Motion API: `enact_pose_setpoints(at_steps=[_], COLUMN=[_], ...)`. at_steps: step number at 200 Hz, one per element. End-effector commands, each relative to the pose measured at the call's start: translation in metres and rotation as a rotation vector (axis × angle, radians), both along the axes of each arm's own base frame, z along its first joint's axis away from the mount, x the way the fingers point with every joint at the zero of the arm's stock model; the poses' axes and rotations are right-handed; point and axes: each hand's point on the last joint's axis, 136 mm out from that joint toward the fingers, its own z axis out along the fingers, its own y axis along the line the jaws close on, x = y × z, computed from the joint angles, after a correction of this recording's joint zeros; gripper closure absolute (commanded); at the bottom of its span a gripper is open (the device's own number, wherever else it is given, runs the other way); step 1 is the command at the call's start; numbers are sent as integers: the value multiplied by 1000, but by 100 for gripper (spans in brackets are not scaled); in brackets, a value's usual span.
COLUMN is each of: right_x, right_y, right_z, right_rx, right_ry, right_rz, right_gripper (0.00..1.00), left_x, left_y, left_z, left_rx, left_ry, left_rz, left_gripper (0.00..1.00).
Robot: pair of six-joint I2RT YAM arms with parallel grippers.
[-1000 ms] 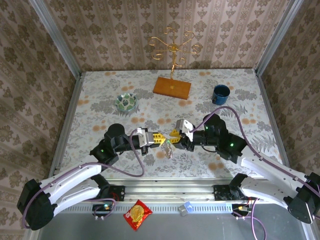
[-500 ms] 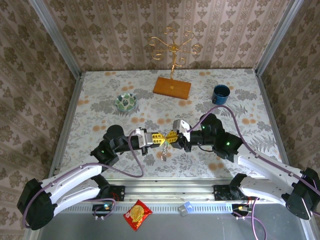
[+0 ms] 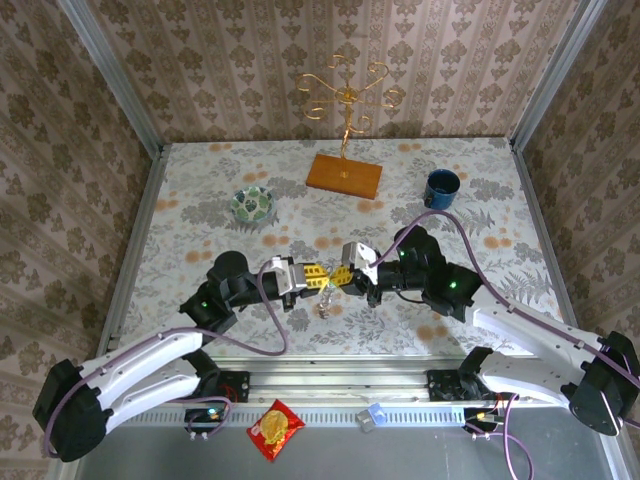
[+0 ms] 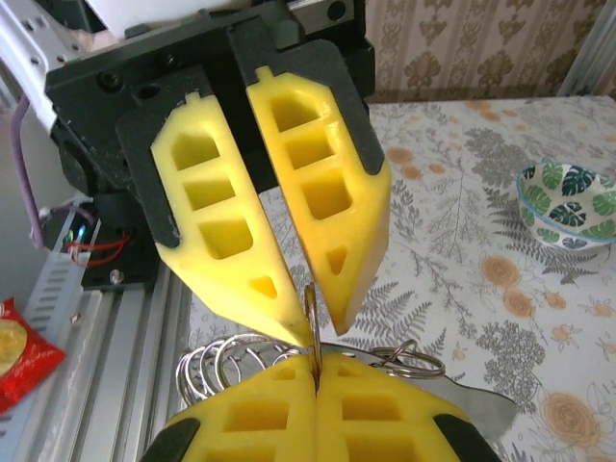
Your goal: Put the keys on the keyring
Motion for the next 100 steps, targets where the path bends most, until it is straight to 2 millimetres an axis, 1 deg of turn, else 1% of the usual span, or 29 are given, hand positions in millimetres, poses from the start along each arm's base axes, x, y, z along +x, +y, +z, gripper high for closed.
enact_pose_setpoints(at_steps=[1,40,58,100], right_x=[0,-1,-4,-7], right_y=[-2,-4,-2,8], right_z=[9,6,2,2], right_rx=[-59,-143,-197,-288], right_ry=[-58,-64,-75,-115], right_rz=[21,44,66,112], right_gripper=[100,100,100,100], left_x=[3,4,6,5], left_y=[3,3,1,-2], left_z=[-3,-8,-5,0], left_rx=[57,112,110,106], left_ry=[-21,-17,-23,-21], left_rz=[29,29,26,8], left_gripper=[86,87,89,89])
